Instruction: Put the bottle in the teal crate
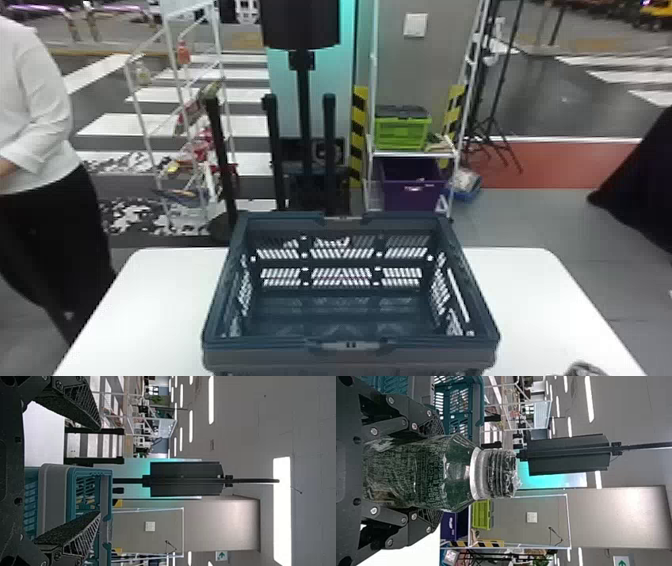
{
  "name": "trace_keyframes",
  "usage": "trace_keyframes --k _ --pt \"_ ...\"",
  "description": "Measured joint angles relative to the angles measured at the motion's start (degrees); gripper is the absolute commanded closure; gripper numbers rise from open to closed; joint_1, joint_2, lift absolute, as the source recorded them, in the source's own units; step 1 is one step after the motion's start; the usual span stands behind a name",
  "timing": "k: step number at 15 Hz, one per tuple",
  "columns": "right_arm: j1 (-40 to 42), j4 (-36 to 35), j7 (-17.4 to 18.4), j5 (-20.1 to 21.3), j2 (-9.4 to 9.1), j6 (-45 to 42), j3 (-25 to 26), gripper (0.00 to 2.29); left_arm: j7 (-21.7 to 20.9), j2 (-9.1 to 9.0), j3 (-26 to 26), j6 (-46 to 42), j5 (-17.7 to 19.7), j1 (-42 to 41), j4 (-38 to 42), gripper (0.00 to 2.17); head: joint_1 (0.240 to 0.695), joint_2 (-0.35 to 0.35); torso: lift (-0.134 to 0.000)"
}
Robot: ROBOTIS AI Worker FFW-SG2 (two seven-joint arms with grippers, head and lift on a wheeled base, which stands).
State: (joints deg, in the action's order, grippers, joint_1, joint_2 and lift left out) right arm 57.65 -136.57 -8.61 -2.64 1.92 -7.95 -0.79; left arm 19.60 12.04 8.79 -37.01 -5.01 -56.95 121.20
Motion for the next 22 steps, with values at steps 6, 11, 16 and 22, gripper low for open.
trace_keyframes --k 6,11,16,22 --pt "0.1 0.1 0.0 0.0 -0.16 -0.1 0.0 1.66 -0.1 0.09 0.0 -0.3 0.0 -0.1 0.2 0.14 0.499 0.0 0.0" --pt "-0.2 0.0 -0.1 0.1 -0.19 -0.2 0.0 1.66 -0.1 0.17 0.0 -0.3 0.0 0.0 0.1 0.14 0.499 0.0 0.0" --pt "-4.7 -2.2 -3.9 -3.1 0.18 4.0 3.9 1.66 -0.1 0.5 -0.1 -0.6 0.0 -0.5 -0.2 0.14 0.499 0.0 0.0" --pt "-18.0 -6.7 -3.7 -1.8 0.26 31.9 2.1 1.66 -0.7 0.87 -1.3 -1.4 1.7 -0.7 -1.2 0.14 0.499 0.0 0.0"
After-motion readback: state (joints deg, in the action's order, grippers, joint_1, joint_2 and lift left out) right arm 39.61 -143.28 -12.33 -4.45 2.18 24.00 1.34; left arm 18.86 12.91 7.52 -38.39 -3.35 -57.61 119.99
